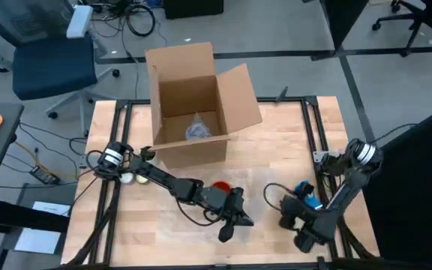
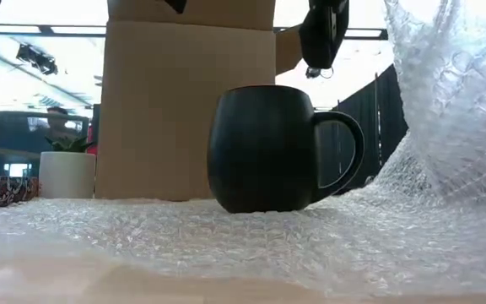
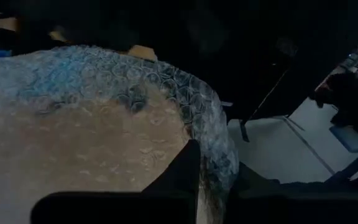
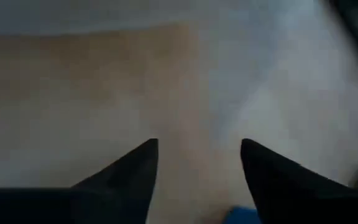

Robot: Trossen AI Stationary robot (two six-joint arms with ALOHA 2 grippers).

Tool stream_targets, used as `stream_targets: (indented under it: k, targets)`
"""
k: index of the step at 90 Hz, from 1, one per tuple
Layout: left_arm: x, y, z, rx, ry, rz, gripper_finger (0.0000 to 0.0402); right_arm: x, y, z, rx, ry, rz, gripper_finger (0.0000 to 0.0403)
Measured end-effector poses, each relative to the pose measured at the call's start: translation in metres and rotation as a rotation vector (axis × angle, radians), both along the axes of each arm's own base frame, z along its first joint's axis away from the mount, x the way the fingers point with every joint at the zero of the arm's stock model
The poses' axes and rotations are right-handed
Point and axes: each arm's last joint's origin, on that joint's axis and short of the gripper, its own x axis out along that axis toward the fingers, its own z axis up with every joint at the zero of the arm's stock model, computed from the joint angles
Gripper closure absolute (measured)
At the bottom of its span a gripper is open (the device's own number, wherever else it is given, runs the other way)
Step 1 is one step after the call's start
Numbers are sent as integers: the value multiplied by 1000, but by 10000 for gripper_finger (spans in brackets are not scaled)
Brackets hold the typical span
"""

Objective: Wrap mug
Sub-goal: Wrap the black mug with bubble wrap

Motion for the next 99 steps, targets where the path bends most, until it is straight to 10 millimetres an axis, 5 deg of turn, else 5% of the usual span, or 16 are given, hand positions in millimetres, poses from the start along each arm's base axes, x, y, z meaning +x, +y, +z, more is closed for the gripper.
stream_targets:
  k: [14, 35, 78, 99]
  targets:
    - [-1, -3, 0, -1, 1, -7, 402, 8, -9, -3, -86, -15, -71, 227]
    - [-1, -4, 1, -3, -5, -9, 402, 11, -21, 28, -115, -32, 5, 389]
    - [-1, -5, 2, -20, -19, -51, 402, -32, -57, 120, 169, -171, 208, 403]
    - [-4, -5, 15, -39, -61, -72, 402, -26, -68, 141, 213, -270, 333, 403]
